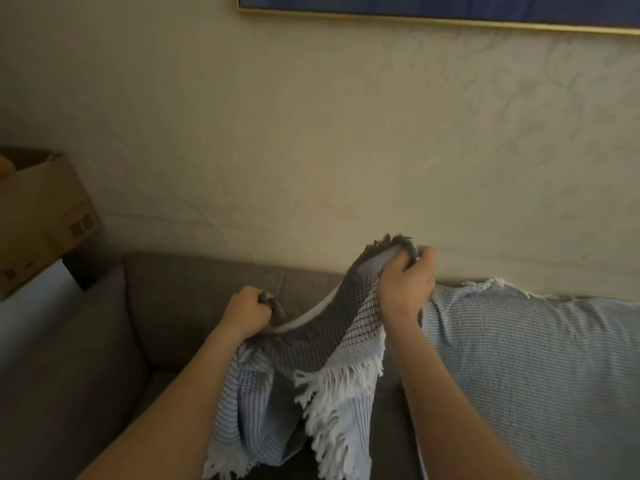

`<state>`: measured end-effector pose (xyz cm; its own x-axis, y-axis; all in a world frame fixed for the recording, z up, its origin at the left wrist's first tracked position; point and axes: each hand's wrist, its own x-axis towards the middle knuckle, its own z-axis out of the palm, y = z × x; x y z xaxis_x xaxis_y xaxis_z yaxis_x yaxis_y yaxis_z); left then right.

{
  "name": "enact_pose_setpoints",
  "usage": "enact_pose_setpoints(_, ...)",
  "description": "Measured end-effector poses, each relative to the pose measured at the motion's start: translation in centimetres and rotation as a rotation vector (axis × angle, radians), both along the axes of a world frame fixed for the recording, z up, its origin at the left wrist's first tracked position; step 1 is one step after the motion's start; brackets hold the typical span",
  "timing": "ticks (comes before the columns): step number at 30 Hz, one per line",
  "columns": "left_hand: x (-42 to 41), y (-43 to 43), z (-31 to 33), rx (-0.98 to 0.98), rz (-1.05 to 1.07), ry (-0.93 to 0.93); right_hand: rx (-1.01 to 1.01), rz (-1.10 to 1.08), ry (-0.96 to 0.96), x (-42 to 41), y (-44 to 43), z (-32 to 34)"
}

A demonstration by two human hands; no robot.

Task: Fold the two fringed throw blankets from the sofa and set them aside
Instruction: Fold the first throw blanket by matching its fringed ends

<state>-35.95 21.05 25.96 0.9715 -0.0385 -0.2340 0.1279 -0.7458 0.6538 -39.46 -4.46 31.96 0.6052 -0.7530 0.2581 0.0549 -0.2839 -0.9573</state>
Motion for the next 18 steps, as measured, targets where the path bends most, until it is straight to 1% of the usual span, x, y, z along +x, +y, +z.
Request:
enact_pose_setpoints(2, -0.6, -0.8, 0.9, -0.091, -0.058, 0.029, -0.042, 0.082, -0.014, 0.3, 0.3, 0.2)
enact_pose_setpoints(5, -1.0, -2.3, 1.4, -0.255, -0.101, 0.001, -0.136, 0.205, 0.014, 0.6, 1.0, 0.2)
enact_pose_setpoints(7, -1.3, -3.4, 2.2, -0.315, -0.176, -0.025, -0.191, 0.309, 0.025, 0.7, 1.4, 0.2)
enact_pose_setpoints(10, -1.5, -4.9, 3.6, -0.408, -0.277, -0.1, -0.317, 0.602, 0.037, 0.6, 1.6, 0.8)
enact_pose_setpoints(12, -1.4, -5.5, 4.1, -0.426, -0.322, -0.13, -0.378, 0.763, 0.054, 0.3, 1.6, 1.4)
enact_pose_setpoints(15, -1.3, -5.2, 4.3, -0.407, -0.389, -0.118, -0.343, 0.905, 0.087, 0.0, 1.4, 2.0)
enact_pose_setpoints(18, -1.6, -4.7, 4.6, -0.452, -0.373, -0.061, -0.293, 0.883, 0.101, 0.2, 0.8, 2.0)
